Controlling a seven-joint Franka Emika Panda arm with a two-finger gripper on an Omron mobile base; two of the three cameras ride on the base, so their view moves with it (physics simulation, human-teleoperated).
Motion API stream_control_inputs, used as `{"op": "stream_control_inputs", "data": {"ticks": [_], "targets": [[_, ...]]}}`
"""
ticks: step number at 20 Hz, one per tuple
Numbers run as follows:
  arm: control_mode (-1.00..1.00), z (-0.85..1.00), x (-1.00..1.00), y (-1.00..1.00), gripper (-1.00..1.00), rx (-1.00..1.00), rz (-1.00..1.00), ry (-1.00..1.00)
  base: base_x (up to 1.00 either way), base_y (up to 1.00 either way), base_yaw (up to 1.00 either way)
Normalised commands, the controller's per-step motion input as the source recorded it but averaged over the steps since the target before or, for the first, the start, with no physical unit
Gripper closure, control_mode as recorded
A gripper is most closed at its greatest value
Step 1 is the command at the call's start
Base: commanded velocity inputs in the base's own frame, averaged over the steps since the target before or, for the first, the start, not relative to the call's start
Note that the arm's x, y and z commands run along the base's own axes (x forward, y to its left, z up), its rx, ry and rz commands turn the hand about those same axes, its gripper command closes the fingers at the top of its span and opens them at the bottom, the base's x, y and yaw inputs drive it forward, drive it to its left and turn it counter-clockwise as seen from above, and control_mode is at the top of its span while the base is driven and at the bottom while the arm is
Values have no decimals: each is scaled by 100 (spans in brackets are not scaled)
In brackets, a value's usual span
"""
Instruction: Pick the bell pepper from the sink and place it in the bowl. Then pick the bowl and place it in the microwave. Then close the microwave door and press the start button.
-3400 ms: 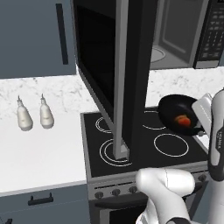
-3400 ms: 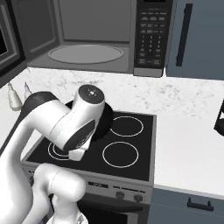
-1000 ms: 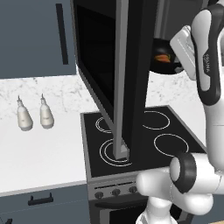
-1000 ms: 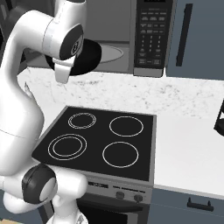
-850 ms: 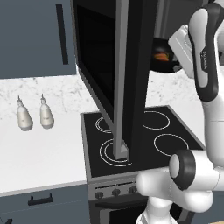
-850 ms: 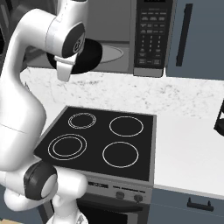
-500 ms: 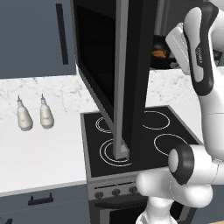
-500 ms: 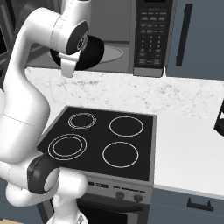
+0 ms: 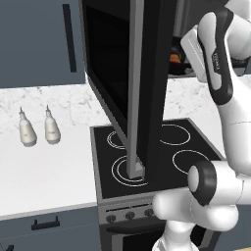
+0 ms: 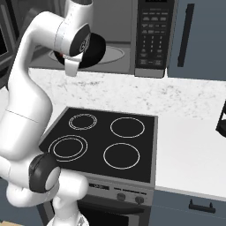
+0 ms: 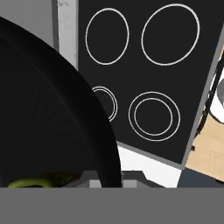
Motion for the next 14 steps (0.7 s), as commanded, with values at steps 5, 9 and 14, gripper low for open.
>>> {"op": "stream_control_inputs", "data": {"ticks": [5,9,14], "targets": [[-100,0,44,5,100,0,1,0,0,0,0],[-100,0,52,3,100,0,1,0,0,0,0],[-100,-2,48,5,100,0,0,0,0,0,0]]}}
